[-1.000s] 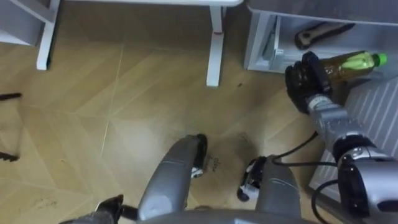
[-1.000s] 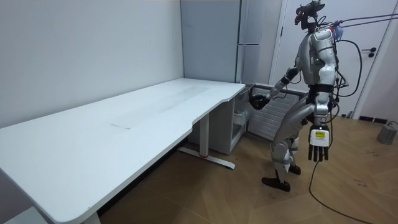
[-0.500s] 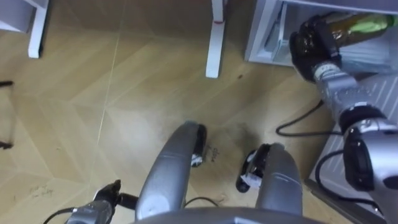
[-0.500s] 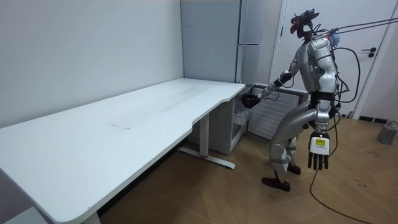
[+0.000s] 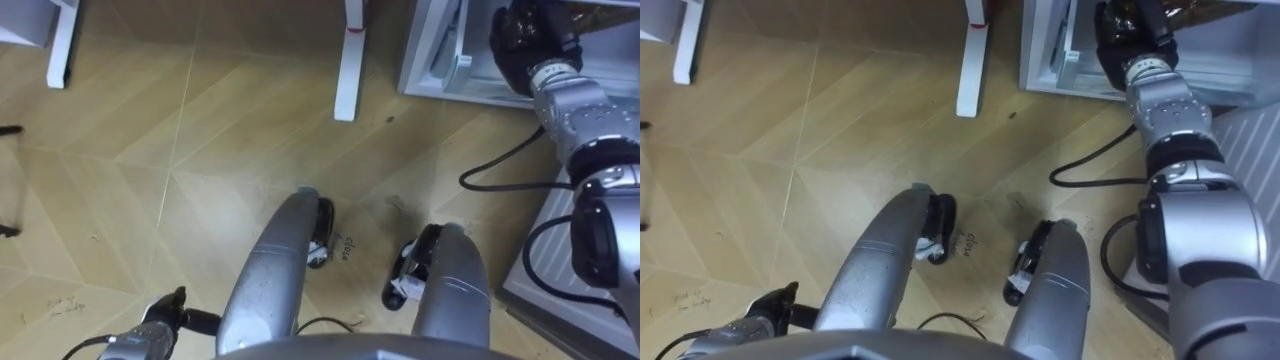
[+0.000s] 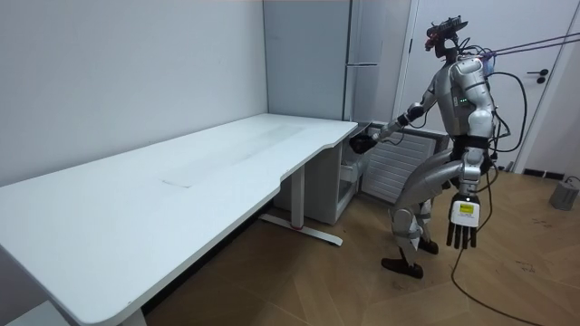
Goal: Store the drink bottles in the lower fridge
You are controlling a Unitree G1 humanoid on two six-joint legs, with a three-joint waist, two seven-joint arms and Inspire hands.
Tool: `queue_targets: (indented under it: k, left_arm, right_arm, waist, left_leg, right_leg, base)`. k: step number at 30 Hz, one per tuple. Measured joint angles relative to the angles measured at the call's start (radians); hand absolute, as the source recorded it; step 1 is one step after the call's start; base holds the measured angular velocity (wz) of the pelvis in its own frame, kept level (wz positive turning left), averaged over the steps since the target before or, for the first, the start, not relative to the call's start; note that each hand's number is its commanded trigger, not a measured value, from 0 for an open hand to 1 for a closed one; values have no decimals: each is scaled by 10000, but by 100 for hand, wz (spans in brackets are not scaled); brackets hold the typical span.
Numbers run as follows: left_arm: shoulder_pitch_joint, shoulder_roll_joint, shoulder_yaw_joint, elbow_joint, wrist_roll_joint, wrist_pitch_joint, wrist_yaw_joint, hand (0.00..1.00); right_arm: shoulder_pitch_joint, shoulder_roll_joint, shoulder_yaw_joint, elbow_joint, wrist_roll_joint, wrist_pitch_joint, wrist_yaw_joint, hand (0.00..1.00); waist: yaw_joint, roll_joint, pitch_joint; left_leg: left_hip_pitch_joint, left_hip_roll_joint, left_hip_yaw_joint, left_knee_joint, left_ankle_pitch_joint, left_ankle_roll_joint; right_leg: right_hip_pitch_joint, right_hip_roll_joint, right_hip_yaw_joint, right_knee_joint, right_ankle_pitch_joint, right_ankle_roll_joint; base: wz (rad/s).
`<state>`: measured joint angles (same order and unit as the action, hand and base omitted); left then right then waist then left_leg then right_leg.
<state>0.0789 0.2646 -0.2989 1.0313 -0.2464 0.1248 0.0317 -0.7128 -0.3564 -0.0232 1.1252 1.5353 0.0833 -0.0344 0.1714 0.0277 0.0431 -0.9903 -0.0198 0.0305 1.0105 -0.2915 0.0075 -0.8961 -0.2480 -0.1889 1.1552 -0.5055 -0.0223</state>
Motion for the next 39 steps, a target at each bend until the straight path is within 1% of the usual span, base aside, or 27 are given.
queue_targets:
  k: [14,18,22,26,28,29,32,35,39]
  left_arm:
    - [95,3,0,-104,14,10,-9,0]
    - [246,28,15,-290,30,4,-14,0]
    - [274,31,3,-308,29,-7,-15,0]
    - [395,67,5,-340,47,3,-143,0]
    - [461,105,5,-386,43,-11,-288,0]
    - [481,142,-1,-394,46,-8,-408,0]
    - [480,214,1,-460,46,-12,-540,0]
    - [480,253,4,-576,46,-8,-665,0]
    - [471,249,-3,-749,17,4,-834,0]
  right_arm:
    - [0,-13,13,-27,-124,-26,27,0]
    - [7,-13,26,-24,-142,52,32,0]
    - [201,-10,79,42,-164,55,35,0]
    - [265,-11,109,481,-231,186,156,0]
    - [270,-12,110,481,-255,197,336,0]
    - [281,-11,139,538,-354,278,438,0]
    - [497,-16,210,587,-578,298,893,0]
    - [533,-37,257,587,-953,287,1258,0]
    - [583,-57,414,582,-1009,287,1464,0]
  waist:
    - [3,-9,-13]
    - [-48,-44,-16]
    - [-55,-79,-7]
    - [-121,-102,-7]
    - [-196,-115,-14]
    - [-277,-116,-13]
    - [-328,-129,-12]
    - [-365,-130,-12]
    - [-443,-127,-15]
  left_leg:
    - [65,59,17,-13,-6,-21]
    - [128,75,52,-67,-6,-17]
    - [480,85,82,-317,1,-12]
    - [935,83,91,-685,9,10]
    - [1005,88,98,-841,24,36]
    - [1073,80,99,-927,35,56]
    - [1291,71,133,-1154,48,82]
    - [1397,76,174,-1281,57,98]
    - [1517,81,218,-1471,105,112]
  right_leg:
    - [65,50,-9,-17,-8,-29]
    - [111,48,-4,-106,44,-50]
    - [441,71,-31,-397,125,-19]
    - [928,134,-75,-897,256,80]
    - [999,197,-49,-1111,354,137]
    - [1080,211,-50,-1224,388,170]
    - [1301,238,-35,-1500,452,255]
    - [1387,242,-29,-1636,498,261]
    - [1457,233,-37,-1771,532,250]
  base:
    - [0]
    - [-2]
    - [-2]
    - [-3]
    - [-6]
    - [-4]
    - [-1]
    - [-3]
    - [0]
